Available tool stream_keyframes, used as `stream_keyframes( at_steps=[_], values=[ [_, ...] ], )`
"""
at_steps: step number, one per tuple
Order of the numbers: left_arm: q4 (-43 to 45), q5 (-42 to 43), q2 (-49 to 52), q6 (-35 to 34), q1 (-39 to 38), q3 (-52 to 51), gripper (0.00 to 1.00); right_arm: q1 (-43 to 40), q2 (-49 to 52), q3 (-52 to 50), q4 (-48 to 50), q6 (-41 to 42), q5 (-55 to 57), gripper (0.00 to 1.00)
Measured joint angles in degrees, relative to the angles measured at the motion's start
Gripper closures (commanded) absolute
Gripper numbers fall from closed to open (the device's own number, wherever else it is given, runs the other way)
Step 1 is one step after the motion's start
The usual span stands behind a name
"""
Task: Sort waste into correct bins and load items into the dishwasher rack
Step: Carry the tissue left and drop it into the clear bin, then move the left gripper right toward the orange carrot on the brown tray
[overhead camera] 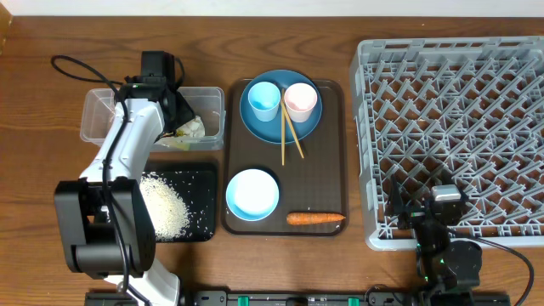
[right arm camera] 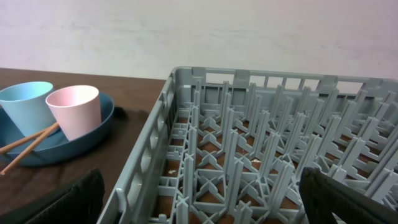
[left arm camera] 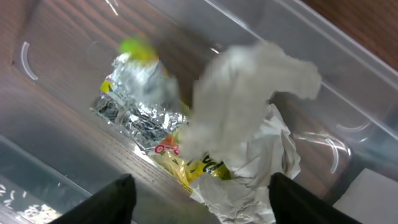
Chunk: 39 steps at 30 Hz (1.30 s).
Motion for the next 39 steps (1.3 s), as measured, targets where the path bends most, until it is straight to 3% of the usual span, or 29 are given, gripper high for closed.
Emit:
stream_keyframes(
  at_steps=[8, 14, 18, 25, 26, 27, 29, 39],
  values=[
    [-4.66, 7.98, -9.92, -0.02, 0.00, -0.07, 0.25, 0.00, 0.00, 0.00, 0.00, 0.00, 0.00, 0.01],
    [-7.96, 22.40, -25.88, -0.17, -0.02, -0.04, 0.23, -0.02, 0.00, 0.00, 0.00, -0.02, -0.02, 0.01],
    [-16.83, 28.85, -34.14, -0.13, -0.07, 0.02, 0.19, 0.00, 0.00, 0.00, 0.00, -0.07, 0.00, 0.01],
    [-34.36, 32.00, -40.48, 0.55, -0.24, 0.00, 0.16, -0.02, 0.00, 0.00, 0.00, -0.11, 0.00, 0.01],
    [-36.04, 32.20, -40.83, 1.27, -0.52, 0.00, 0.17, 0.00, 0.00, 0.00, 0.00, -0.11, 0.00, 0.01],
    [-37.68, 32.37, -41.03, 1.81, -1.01, 0.00, 0.29, -0.02, 0.00, 0.00, 0.00, -0.11, 0.00, 0.01],
    [-40.87, 32.70, -41.13, 2.71, -2.64, 0.00, 0.39, 0.00, 0.00, 0.00, 0.00, -0.11, 0.00, 0.01],
    [-44.72, 32.00, -41.13, 2.82, -14.67, 0.00, 0.64, 0.00, 0.00, 0.00, 0.00, -0.11, 0.00, 0.01]
  ],
)
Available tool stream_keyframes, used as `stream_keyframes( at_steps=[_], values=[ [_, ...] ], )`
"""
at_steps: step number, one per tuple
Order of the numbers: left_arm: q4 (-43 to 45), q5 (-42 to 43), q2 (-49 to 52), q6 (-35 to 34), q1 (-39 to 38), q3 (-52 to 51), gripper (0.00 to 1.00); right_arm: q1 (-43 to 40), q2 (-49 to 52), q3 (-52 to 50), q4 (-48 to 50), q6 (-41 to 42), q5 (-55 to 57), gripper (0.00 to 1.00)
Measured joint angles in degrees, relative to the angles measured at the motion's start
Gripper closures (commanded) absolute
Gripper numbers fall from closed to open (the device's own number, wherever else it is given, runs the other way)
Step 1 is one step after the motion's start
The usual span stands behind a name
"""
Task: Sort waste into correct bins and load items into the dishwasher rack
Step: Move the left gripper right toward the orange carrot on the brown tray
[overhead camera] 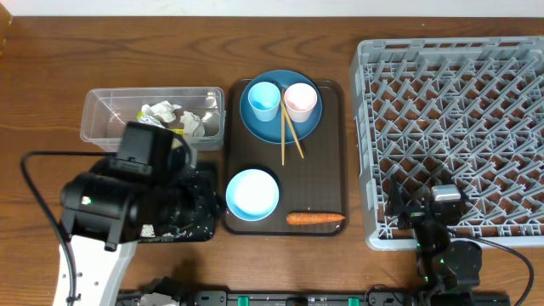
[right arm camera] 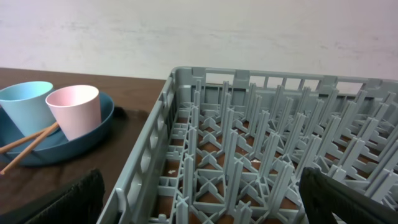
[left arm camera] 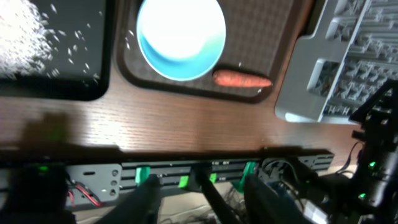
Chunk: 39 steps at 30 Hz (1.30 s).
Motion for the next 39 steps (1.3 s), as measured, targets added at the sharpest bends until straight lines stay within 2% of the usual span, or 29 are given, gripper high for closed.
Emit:
stream_keyframes(
  at_steps=[8, 11, 13, 15, 21, 26, 30, 35, 39],
  values=[
    [4.72, -4.22, 0.13, -3.56, -12.07, -0.28, 0.65, 0.00, 0.00, 0.00, 0.00, 0.00, 0.00, 0.01],
    [6.29, -4.50, 0.68, -1.75, -15.45, -0.39, 0.50, 0.00, 0.00, 0.00, 0.00, 0.00, 0.00, 0.01],
    [6.60, -4.83, 1.07, -0.28, -16.63, -0.50, 0.44, 0.00, 0.00, 0.00, 0.00, 0.00, 0.00, 0.01],
    [6.95, -5.11, 1.31, 0.85, -16.92, -0.72, 0.32, 0.00, 0.00, 0.00, 0.00, 0.00, 0.00, 0.01],
    [10.14, -5.27, 1.36, 2.49, -17.05, -0.87, 0.32, 0.00, 0.00, 0.00, 0.00, 0.00, -0.02, 0.01],
    [11.98, -4.85, 2.29, 10.36, -20.28, -0.87, 0.33, 0.00, 0.00, 0.00, 0.00, 0.00, 0.00, 0.01],
    [12.44, -4.72, 5.42, 20.28, -25.09, -1.07, 0.33, 0.00, 0.00, 0.00, 0.00, 0.00, 0.00, 0.01],
    [14.78, -4.79, 11.76, 31.19, -30.27, -1.73, 0.39, 0.00, 0.00, 0.00, -0.02, 0.00, 0.00, 0.01],
    [17.57, -4.83, 17.25, 36.20, -32.94, -1.75, 0.43, 0.00, 0.00, 0.00, -0.02, 0.00, -0.02, 0.01]
  ],
)
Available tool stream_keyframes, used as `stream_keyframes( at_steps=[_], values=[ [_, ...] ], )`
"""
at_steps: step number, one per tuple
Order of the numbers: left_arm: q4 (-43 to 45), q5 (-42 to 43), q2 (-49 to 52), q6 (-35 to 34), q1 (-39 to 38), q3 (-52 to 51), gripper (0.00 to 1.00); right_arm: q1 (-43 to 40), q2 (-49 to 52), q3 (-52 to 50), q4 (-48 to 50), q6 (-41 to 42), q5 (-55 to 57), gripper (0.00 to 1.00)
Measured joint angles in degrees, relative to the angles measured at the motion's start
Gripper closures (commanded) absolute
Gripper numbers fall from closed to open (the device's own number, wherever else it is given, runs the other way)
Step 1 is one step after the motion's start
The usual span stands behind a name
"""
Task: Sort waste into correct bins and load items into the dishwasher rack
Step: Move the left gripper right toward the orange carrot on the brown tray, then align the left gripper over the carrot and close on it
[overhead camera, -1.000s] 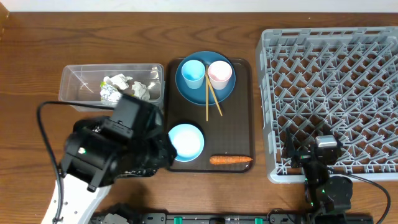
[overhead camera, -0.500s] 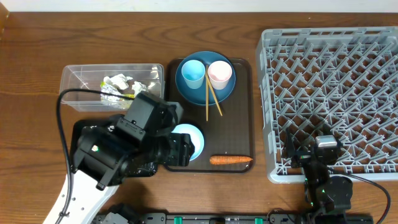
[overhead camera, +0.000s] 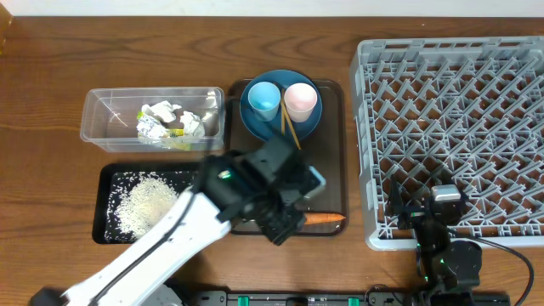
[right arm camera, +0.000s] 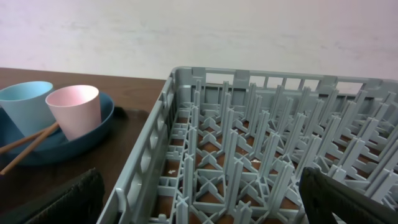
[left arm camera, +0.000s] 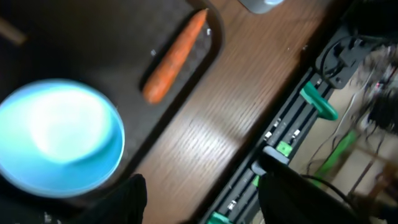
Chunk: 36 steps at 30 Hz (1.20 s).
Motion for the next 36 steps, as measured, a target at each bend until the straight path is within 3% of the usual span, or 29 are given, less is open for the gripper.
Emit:
stream_keyframes(
  at_steps=[8, 18, 29, 36],
  values=[
    [1.40, 0.02, 10.38, 5.79, -4.20, -0.02, 0.56, 0.00, 0.00, 0.00, 0.02, 0.00, 0.02, 0.01],
    [6.23, -4.39, 14.78, 8.63, -9.38, -0.04, 0.57, -0.02, 0.00, 0.00, 0.02, 0.00, 0.02, 0.01],
    [7.45, -6.21, 14.78, 10.58, -10.01, -0.04, 0.23, 0.00, 0.00, 0.00, 0.02, 0.00, 0.02, 0.01],
    [7.45, -5.75, 14.78, 10.47, -10.01, -0.04, 0.22, -0.02, 0.00, 0.00, 0.02, 0.00, 0.02, 0.01]
  ],
)
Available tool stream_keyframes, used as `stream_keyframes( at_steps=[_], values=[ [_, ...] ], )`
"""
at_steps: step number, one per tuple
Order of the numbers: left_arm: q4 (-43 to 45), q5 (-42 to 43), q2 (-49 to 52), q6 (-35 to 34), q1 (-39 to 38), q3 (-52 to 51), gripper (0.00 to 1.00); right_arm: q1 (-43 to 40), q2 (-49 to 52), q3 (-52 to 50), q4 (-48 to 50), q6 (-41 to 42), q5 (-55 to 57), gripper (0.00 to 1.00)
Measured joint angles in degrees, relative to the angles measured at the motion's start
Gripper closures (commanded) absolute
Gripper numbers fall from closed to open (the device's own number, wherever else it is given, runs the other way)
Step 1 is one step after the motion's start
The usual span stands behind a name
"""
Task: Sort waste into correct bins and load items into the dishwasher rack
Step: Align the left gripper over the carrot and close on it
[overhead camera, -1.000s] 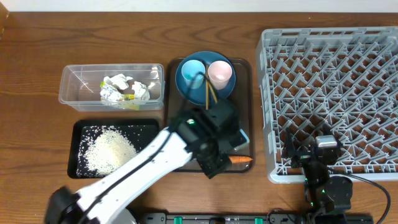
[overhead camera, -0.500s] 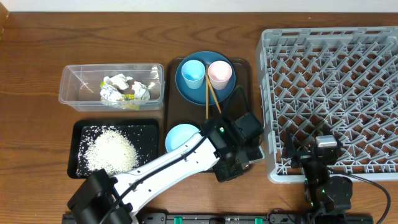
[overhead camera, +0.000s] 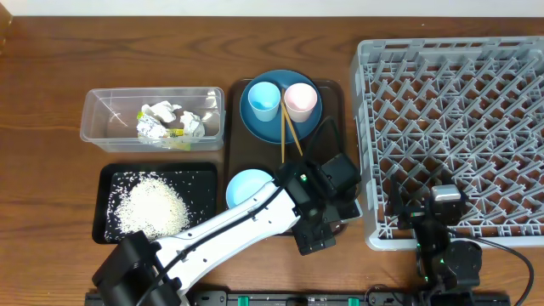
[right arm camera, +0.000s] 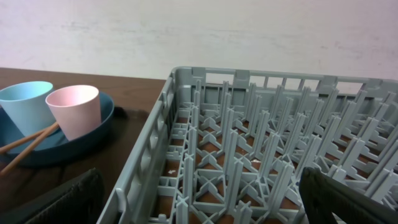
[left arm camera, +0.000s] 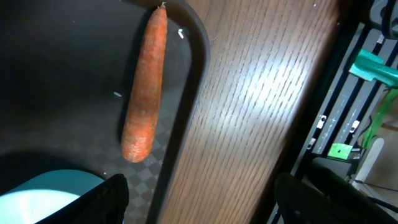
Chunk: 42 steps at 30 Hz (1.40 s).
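An orange carrot (left arm camera: 146, 87) lies at the front right of the brown tray (overhead camera: 331, 127), close to its rim. My left gripper (overhead camera: 327, 204) hovers over it, open (left arm camera: 202, 199), nothing between its fingers; in the overhead view the arm hides the carrot. A light blue bowl (overhead camera: 246, 187) sits to its left. On the blue plate (overhead camera: 259, 126) stand a blue cup (overhead camera: 263, 99) and a pink cup (overhead camera: 299, 100), with chopsticks (overhead camera: 289, 136) beside them. My right gripper (overhead camera: 442, 208) rests open (right arm camera: 199, 205) at the near edge of the grey rack (overhead camera: 450, 110).
A clear bin (overhead camera: 98, 119) at the back left holds crumpled paper and foil wrappers (overhead camera: 170, 119). In front of it a black tray (overhead camera: 200, 183) holds a heap of rice (overhead camera: 153, 208). The table's front edge and a rail with green clips (left arm camera: 373, 62) lie just beyond the carrot.
My left gripper has shifted right along the front of the brown tray and now sits nearer the carrot, which fills more of its view. The right arm has not moved.
First my left gripper was open over the clear bin, crumpled paper and foil below it. Then it was over the table front by the black tray, then above the bowl and carrot. Now it is open right over the carrot. The right gripper stayed still.
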Motion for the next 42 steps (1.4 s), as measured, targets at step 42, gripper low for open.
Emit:
stream_keyframes(
  at_steps=[42],
  values=[
    [7.98, 0.48, -0.02, 6.78, 0.00, -7.78, 0.39, 0.02, 0.00, 0.00, 0.00, 0.00, 0.00, 0.01]
  ],
)
